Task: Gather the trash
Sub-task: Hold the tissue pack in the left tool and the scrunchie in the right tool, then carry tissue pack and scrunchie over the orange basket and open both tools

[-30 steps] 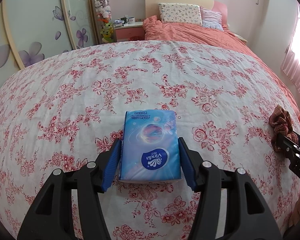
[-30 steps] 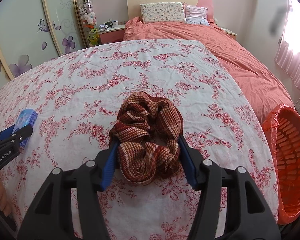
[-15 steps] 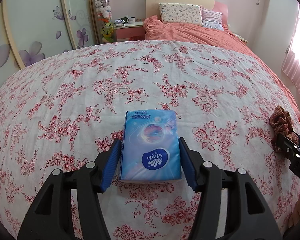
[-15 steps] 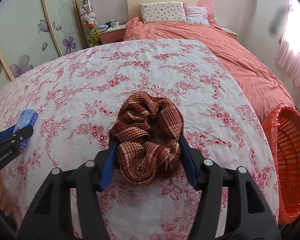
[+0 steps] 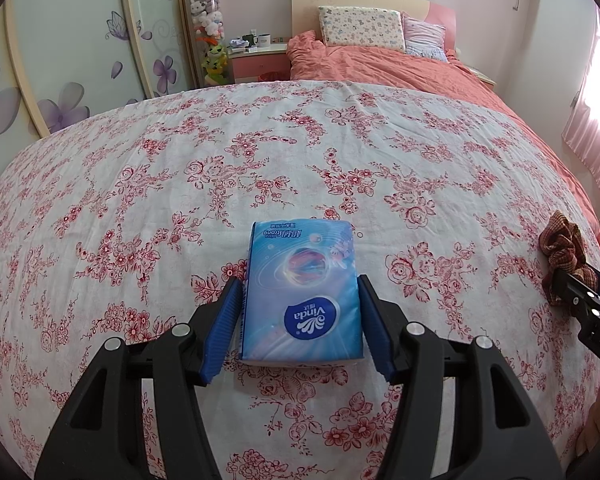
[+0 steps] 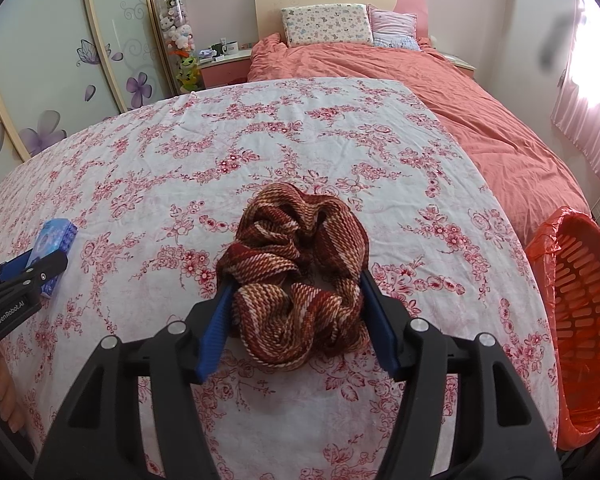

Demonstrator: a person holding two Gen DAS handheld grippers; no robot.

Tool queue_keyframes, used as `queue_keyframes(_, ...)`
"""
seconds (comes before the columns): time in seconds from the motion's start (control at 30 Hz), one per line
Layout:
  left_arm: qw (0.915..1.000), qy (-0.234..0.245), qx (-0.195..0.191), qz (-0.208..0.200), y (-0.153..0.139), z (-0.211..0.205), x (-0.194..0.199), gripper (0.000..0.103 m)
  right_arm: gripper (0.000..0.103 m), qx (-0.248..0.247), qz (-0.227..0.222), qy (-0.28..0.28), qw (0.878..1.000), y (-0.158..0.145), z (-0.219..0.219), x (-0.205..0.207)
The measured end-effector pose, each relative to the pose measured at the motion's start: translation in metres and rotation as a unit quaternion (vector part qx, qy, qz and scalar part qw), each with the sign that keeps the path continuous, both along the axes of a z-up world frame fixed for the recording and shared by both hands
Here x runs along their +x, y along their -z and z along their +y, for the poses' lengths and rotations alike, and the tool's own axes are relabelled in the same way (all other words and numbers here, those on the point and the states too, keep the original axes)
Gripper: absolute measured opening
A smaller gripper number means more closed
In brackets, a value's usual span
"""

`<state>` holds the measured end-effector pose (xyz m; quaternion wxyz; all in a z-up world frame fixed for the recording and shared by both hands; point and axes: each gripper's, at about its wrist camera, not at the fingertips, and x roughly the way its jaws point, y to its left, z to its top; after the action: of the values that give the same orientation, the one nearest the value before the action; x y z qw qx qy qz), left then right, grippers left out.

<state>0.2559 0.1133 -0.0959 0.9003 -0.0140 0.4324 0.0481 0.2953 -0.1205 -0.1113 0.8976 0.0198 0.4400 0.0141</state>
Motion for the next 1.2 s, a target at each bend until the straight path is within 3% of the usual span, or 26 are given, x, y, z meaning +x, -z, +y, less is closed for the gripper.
queue_keyframes(0.17,1.0,0.002,-0.007,-0.003,-0.001,0.001,-0.002,0.053,0.056,-0.002,-0.003,0.002,1.0,-0.001,0.0,-0.001)
queue_keyframes(0.23,0.9999,0.005,-0.014,-0.006,-0.001,0.003,-0.006,0.053,0.042,0.003,-0.009,0.0,1.0,-0.003,0.001,-0.002)
queue_keyframes(0.3,0.9999,0.004,-0.013,-0.006,-0.001,0.003,-0.01,0.053,0.038,0.011,-0.01,0.0,1.0,-0.005,-0.001,-0.006)
queue_keyframes(0.63,0.9993,0.014,-0.004,-0.034,-0.034,-0.014,-0.026,0.052,0.033,0.048,-0.053,0.025,0.997,-0.043,-0.031,-0.039)
queue_keyframes(0.93,0.9951,0.068,-0.011,-0.071,-0.078,-0.079,-0.039,0.052,0.033,0.055,-0.124,0.057,0.989,-0.099,-0.074,-0.087)
queue_keyframes(1.2,0.9849,0.142,-0.027,-0.096,-0.105,-0.156,-0.053,0.052,0.033,0.049,-0.17,0.096,0.979,-0.13,-0.121,-0.132)
